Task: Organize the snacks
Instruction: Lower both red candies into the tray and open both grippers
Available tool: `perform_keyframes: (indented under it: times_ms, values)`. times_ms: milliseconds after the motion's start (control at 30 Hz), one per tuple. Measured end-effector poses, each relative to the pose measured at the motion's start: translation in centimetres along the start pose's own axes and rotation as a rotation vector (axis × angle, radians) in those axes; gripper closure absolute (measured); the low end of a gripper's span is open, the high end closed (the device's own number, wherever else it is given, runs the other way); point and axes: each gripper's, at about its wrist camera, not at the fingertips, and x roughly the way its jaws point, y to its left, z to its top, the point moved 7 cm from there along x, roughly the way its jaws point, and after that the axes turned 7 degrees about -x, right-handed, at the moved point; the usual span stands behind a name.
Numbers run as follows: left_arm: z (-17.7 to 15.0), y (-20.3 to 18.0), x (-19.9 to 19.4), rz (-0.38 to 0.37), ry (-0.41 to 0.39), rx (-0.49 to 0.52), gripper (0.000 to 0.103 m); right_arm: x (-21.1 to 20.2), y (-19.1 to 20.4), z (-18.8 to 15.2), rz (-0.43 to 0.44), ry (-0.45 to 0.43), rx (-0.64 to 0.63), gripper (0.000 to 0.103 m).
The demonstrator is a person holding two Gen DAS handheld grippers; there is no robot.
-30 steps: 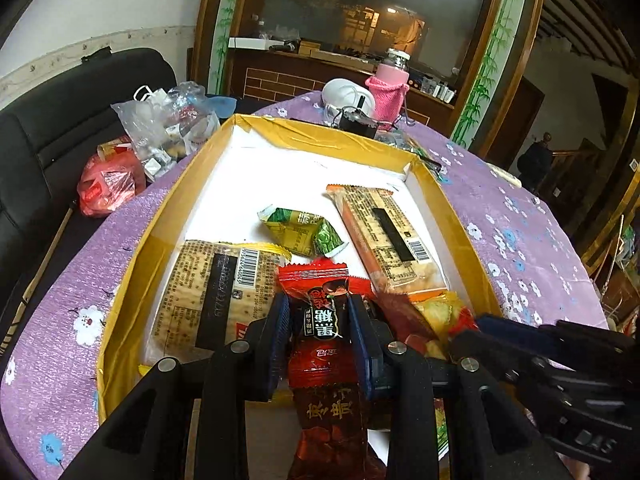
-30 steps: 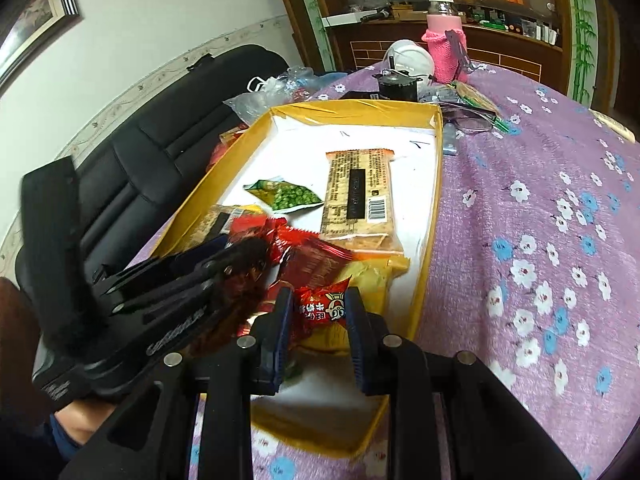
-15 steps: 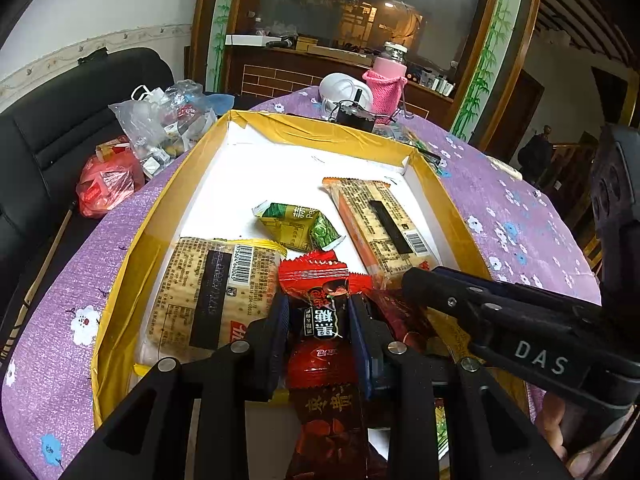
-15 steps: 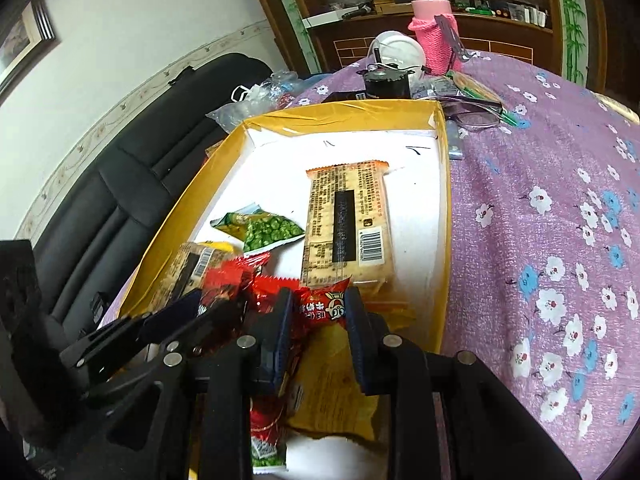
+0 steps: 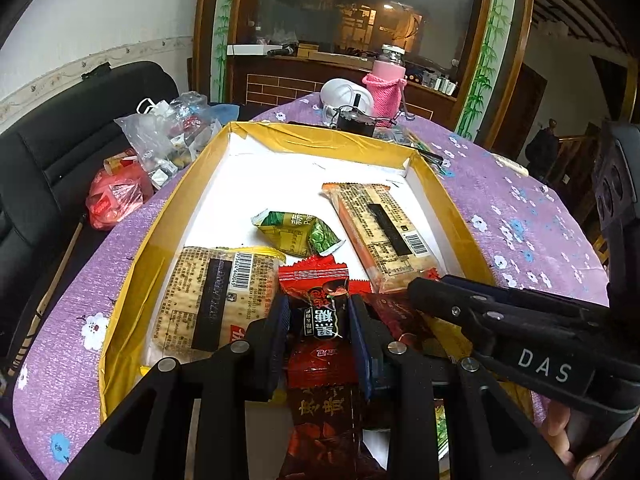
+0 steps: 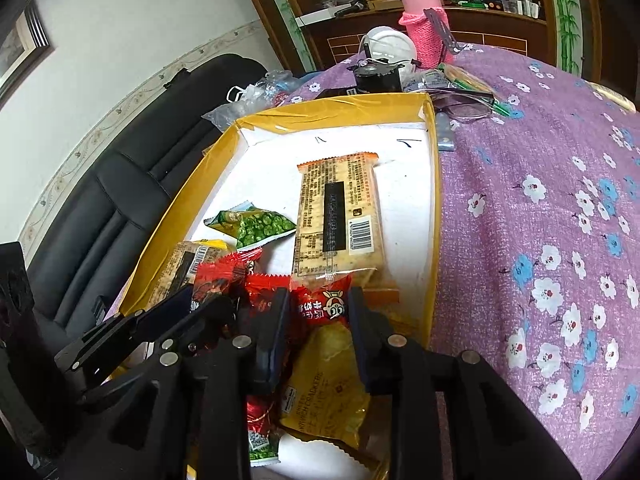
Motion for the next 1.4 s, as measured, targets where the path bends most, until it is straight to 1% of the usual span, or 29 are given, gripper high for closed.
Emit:
perform_keyframes:
  times_ms: [900,1133,1400]
  values:
    - [0.0,0.3,0.3,0.008,0.010,-0.016,0.072,-0.2,0.3,-0.3,-0.007,0.004,-0.018,0.073]
    - [0.1,0.4,0.6,0.006,0.022,-0.023,0.072,-0.3,0.3,-0.3,-0.009,-0.002,-0.018,0.073]
    - [0.1,0.3,1.6,0.028,0.065,-0.013,0.072,0.0,0.3,-0.1,-0.043,0.005,-0.038,0.074]
